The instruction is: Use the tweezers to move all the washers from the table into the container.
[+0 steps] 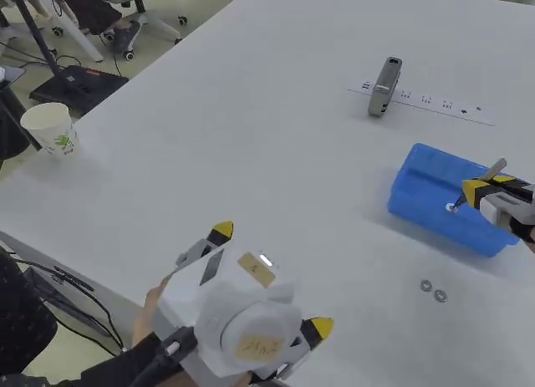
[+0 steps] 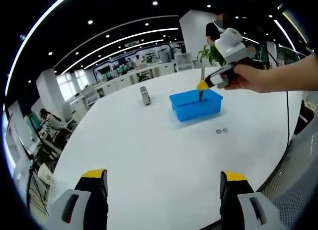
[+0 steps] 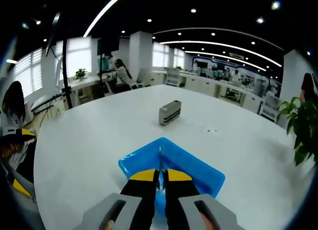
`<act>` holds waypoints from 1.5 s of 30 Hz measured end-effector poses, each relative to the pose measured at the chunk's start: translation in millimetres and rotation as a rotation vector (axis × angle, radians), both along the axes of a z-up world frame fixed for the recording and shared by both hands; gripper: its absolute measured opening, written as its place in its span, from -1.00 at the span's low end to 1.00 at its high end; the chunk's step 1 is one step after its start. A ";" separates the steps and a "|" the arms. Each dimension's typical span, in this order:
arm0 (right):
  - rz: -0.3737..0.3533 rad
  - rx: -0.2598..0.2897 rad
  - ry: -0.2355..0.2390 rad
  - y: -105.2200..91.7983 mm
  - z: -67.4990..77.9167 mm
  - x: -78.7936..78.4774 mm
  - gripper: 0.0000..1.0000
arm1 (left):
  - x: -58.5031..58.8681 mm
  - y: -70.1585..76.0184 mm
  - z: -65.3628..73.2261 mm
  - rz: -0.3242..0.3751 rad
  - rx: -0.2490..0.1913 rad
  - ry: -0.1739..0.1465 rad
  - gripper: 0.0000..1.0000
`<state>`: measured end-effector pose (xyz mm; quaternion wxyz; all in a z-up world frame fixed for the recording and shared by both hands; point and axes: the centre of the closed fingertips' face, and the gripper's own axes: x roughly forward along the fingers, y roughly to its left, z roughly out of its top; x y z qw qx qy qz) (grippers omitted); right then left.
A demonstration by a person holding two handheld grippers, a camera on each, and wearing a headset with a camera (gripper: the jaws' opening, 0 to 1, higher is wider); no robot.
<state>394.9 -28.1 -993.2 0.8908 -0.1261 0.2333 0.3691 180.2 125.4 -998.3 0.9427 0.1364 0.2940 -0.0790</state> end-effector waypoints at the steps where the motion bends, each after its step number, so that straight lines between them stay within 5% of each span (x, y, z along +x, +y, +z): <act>1: 0.000 -0.001 0.000 -0.5 -1.9 0.5 -0.97 | 0.0 -0.2 0.0 -0.001 0.001 0.000 0.92; 6: -0.021 0.001 0.036 -4.7 -16.6 3.1 -0.97 | -0.3 -0.6 -0.8 -0.004 0.006 0.003 0.92; 20: -0.041 -0.033 0.053 -2.0 -25.9 -16.0 -0.96 | -0.5 -5.6 0.1 -0.029 0.003 0.001 0.92; 30: -0.039 -0.028 0.056 -5.4 -32.1 -5.9 -0.96 | -0.7 -4.7 0.6 -0.025 0.006 -0.001 0.91; 34: -0.035 -0.028 0.069 -2.8 -27.6 -10.5 -0.95 | -1.2 -4.9 -0.6 -0.027 0.009 0.006 0.91; 45: -0.012 0.048 0.025 2.3 12.2 -12.5 -0.95 | -0.7 -4.2 2.6 -0.022 0.009 -0.010 0.91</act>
